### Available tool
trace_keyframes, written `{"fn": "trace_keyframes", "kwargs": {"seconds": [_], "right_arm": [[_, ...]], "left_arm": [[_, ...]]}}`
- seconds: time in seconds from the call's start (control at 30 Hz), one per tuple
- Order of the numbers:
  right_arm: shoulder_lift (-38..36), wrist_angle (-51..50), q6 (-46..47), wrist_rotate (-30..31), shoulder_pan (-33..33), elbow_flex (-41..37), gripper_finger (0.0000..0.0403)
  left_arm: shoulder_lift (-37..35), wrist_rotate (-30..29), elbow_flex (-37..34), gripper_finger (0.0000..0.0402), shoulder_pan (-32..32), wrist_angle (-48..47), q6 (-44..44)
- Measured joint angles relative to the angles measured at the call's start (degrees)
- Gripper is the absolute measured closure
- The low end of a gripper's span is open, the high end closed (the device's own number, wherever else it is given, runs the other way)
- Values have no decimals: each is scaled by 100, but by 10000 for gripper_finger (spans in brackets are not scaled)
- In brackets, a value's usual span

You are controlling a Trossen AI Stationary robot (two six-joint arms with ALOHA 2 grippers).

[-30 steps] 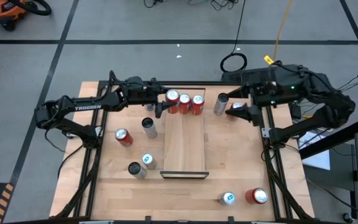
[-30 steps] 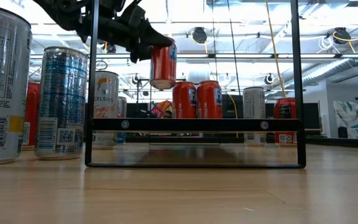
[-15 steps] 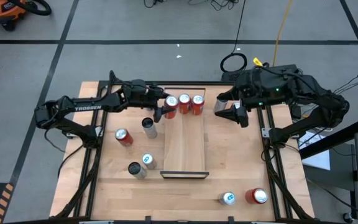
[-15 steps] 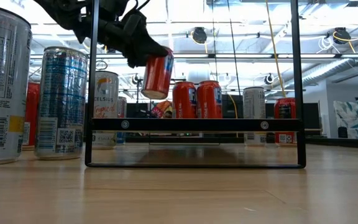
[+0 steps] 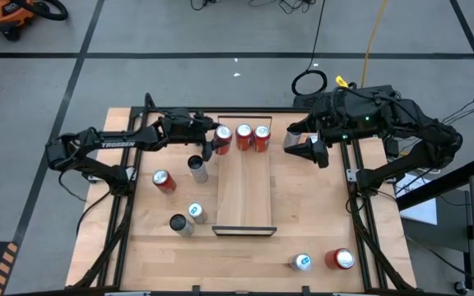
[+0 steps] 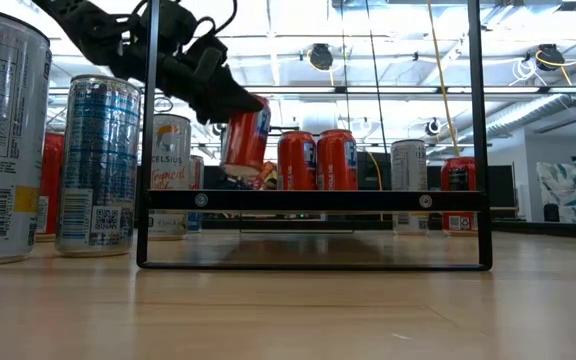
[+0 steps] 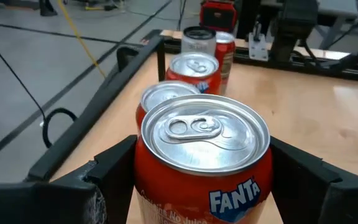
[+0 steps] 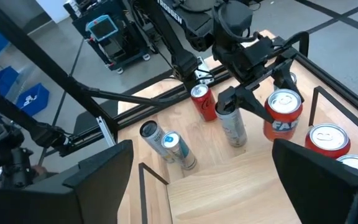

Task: Place canned beverage on shelf
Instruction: Put the orange soda can on the shelf aligned with the other orange soda can

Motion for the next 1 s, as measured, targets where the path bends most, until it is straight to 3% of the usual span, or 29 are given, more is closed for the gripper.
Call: {"fn": "trace_keyframes", "kwargs": {"seconds": [1.0], "right_arm": [[0, 90, -6, -2, -187, 0, 41]], "left_arm": [[553, -489, -12, 113, -30, 173, 142]]}}
